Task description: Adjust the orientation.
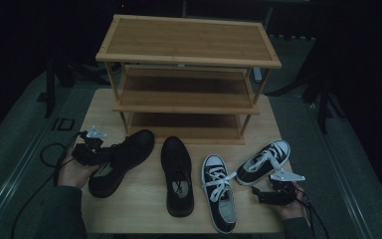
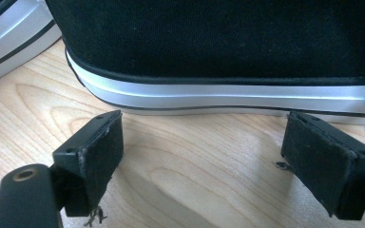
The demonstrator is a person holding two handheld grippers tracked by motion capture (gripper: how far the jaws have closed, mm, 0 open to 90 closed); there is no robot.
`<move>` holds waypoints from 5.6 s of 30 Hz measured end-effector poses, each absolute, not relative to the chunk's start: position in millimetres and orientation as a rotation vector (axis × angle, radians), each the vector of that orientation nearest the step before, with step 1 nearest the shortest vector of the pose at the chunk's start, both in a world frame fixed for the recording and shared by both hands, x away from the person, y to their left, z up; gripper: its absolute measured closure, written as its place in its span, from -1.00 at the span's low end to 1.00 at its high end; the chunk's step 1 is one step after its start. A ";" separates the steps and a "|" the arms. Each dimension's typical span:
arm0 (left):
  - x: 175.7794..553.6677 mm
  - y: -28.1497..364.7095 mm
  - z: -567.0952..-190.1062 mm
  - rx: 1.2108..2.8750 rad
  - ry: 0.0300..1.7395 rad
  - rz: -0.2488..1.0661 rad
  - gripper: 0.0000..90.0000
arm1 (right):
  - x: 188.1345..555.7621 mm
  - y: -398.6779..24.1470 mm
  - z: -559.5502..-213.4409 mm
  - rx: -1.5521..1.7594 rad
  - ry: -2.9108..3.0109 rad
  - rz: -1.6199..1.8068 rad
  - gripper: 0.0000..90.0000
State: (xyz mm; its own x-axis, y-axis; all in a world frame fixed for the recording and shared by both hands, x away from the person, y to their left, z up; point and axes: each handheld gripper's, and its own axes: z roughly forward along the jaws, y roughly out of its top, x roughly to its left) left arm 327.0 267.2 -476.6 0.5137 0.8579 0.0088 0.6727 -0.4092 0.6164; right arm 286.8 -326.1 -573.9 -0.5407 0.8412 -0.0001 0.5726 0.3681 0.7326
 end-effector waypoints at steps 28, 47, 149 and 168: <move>293.4 217.2 -425.5 2.133 1.130 0.494 0.04 | 286.7 -326.0 -573.8 1.236 2.259 0.985 -0.69; 288.8 163.9 -429.9 2.205 1.015 0.390 -0.05 | 286.7 -325.9 -573.8 1.237 2.258 0.986 -0.69; 269.1 195.4 -463.9 2.324 1.269 0.598 0.33 | 287.1 -326.3 -573.8 1.231 2.263 0.985 -0.69; 281.7 216.1 -472.5 2.257 1.371 0.523 -0.54 | 287.4 -326.3 -573.8 1.231 2.263 0.986 -0.69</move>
